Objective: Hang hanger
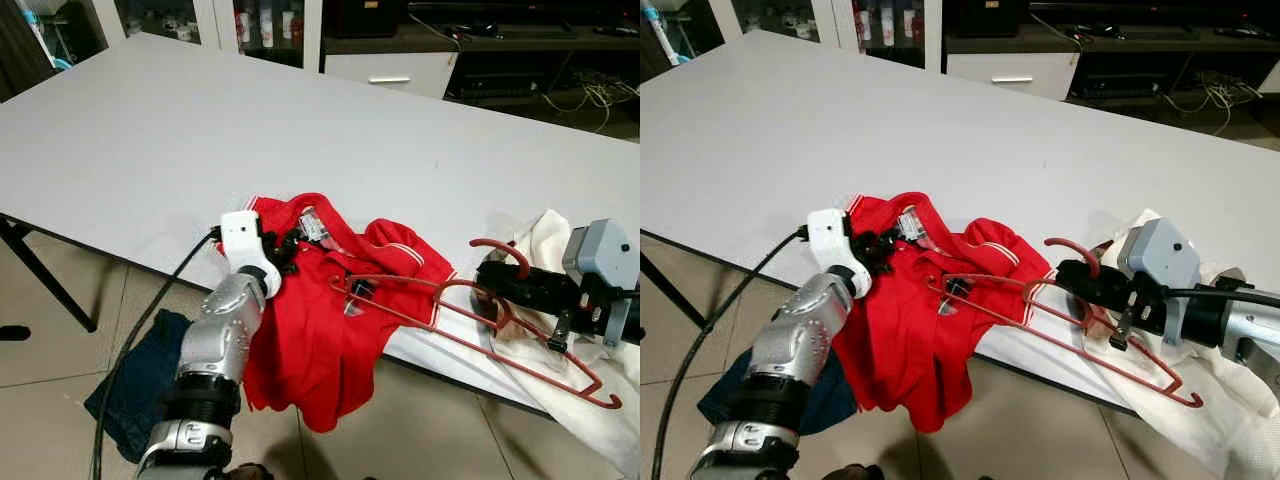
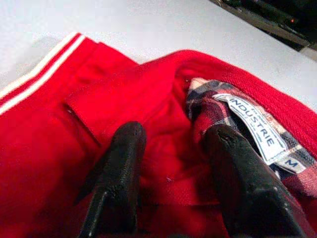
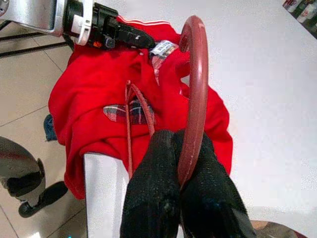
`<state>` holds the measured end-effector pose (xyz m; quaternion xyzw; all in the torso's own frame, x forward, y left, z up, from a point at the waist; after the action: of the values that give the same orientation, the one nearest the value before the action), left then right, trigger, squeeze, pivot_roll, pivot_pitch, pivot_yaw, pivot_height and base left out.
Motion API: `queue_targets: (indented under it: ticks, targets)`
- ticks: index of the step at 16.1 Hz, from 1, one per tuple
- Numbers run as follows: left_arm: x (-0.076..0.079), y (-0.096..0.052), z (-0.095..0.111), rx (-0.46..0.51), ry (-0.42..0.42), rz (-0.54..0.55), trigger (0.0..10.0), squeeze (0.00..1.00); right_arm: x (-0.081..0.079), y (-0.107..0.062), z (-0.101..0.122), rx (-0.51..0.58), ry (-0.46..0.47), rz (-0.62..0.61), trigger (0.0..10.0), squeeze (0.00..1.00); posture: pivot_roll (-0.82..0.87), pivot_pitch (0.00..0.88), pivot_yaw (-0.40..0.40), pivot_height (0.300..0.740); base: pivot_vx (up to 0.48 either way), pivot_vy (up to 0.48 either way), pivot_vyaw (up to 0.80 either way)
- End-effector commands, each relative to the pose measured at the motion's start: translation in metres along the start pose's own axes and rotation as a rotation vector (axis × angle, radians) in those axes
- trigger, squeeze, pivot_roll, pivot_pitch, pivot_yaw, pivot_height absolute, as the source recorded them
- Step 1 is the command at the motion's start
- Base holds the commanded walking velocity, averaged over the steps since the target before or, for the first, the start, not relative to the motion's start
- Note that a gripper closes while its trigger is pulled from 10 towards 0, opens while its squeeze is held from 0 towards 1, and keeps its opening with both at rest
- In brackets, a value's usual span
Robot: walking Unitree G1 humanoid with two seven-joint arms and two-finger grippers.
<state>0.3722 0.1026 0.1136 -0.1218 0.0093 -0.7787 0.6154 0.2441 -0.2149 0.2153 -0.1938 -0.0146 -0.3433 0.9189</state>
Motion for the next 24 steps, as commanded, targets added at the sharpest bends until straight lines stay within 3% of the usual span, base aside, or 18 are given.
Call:
queue_targets:
  ticks: [1,7,8,9,16,18,19,24]
  targets:
    - [0.005,0.003,-0.003,-0.019,0.016,-0.01,10.0,0.0,0.004,-0.002,-0.002,-0.022,-0.001,-0.02,10.0,0.0,0.01,0.097,-0.052,0.74,0.0,0.0,0.0]
    - [0.004,0.017,-0.015,-0.132,-0.1,-0.03,10.0,0.0,0.004,0.0,0.0,-0.014,-0.001,-0.02,10.0,0.0,0.01,0.092,-0.055,0.74,0.0,0.0,0.0]
    - [0.007,0.019,-0.015,-0.142,-0.123,-0.055,4.6,0.0,0.003,0.0,0.0,-0.012,-0.003,-0.02,10.0,0.0,0.0,0.093,-0.054,0.74,0.0,0.0,0.0]
    - [0.009,0.02,-0.015,-0.147,-0.127,-0.073,0.0,0.0,0.003,-0.001,0.001,-0.011,-0.003,-0.02,10.0,0.0,0.0,0.094,-0.053,0.74,0.0,0.0,0.0]
    - [0.012,0.021,-0.013,-0.119,-0.137,-0.161,0.0,0.0,0.003,-0.001,0.001,0.0,-0.002,-0.031,10.0,0.0,0.0,0.091,-0.048,0.74,0.0,0.0,0.0]
    - [0.01,0.022,-0.005,-0.058,-0.12,-0.166,0.0,0.0,0.003,-0.001,0.002,0.004,-0.002,-0.033,10.0,0.0,0.0,0.089,-0.048,0.74,0.0,0.0,0.0]
    - [0.007,0.022,0.011,0.041,-0.128,-0.162,0.0,0.0,0.003,-0.001,0.002,0.006,-0.002,-0.035,10.0,0.0,0.0,0.089,-0.048,0.74,0.0,0.0,0.0]
    - [0.0,0.021,0.04,0.2,-0.176,-0.176,0.0,0.0,0.005,-0.002,0.003,0.007,-0.002,-0.043,10.0,0.0,0.0,0.091,-0.054,0.74,0.0,0.0,0.0]
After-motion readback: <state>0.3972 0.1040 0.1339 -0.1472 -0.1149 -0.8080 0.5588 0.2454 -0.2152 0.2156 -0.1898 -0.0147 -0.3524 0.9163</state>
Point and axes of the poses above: a point about 5 cm out from each wrist's last joint towards the gripper, its own y axis pointing out of the wrist towards the gripper, its own z axis along the axis of the wrist's last joint, x = y × z, the point moved 3 cm from there along y, pointing out of the wrist towards the gripper, and after that the axes turned 8 degrees about y, right-handed, at the moved point
